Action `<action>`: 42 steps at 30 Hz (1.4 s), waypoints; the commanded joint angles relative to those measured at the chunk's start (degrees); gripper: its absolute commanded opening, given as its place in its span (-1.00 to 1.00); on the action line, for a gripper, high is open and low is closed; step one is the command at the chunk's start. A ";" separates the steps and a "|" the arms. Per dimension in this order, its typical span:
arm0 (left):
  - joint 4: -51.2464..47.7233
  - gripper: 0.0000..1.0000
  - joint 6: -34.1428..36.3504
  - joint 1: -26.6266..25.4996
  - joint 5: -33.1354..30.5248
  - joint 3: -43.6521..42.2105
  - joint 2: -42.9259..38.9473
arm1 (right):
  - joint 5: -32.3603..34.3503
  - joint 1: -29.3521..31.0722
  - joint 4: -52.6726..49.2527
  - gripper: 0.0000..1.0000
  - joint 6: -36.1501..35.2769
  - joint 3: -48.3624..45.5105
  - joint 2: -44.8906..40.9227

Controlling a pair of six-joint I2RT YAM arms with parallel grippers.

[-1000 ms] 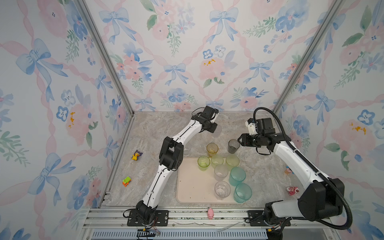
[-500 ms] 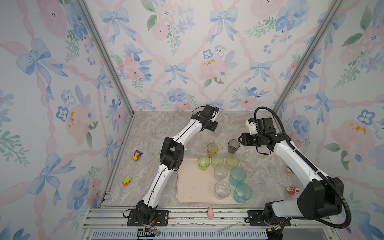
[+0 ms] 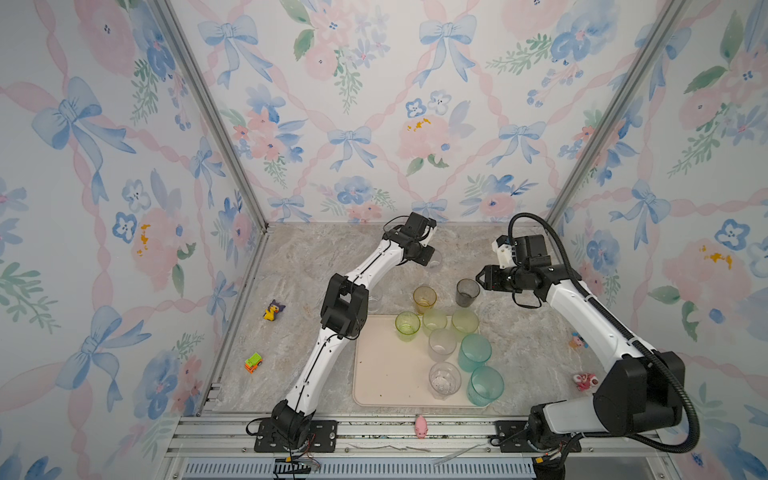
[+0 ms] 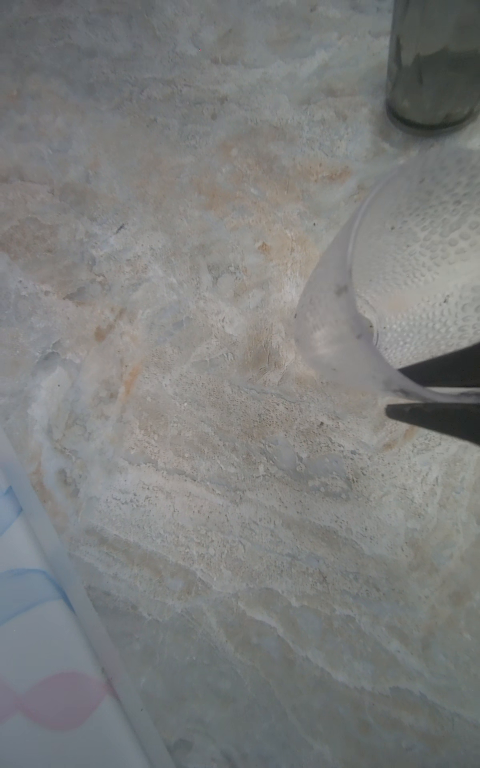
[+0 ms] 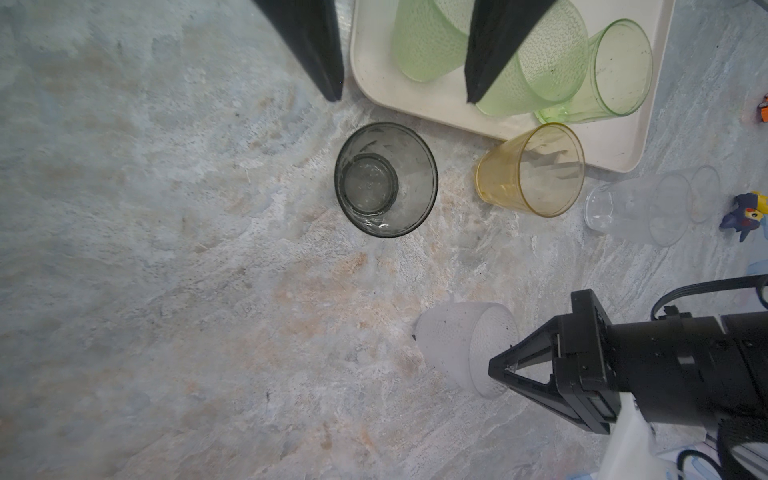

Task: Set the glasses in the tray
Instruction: 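Lower the left gripper over the frosted white cup, then close the left gripper on the frosted white cup and lift it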

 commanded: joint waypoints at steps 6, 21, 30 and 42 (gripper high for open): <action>-1.04 -1.00 0.32 0.35 0.58 1.12 0.58 | -1.12 -0.64 0.67 0.00 -0.37 -0.07 0.51; -0.87 -1.00 2.49 0.93 -3.96 2.40 -8.20 | -1.09 -0.65 -0.34 -0.01 -0.02 -0.20 -2.02; -0.91 -1.00 5.26 0.52 -6.34 -7.64 -22.80 | 0.23 -0.31 -2.64 -0.01 0.25 -0.47 -5.94; -3.65 -1.00 3.05 -9.76 -18.98 -45.15 -60.90 | 1.77 1.35 -4.03 -0.01 1.96 -3.24 -13.21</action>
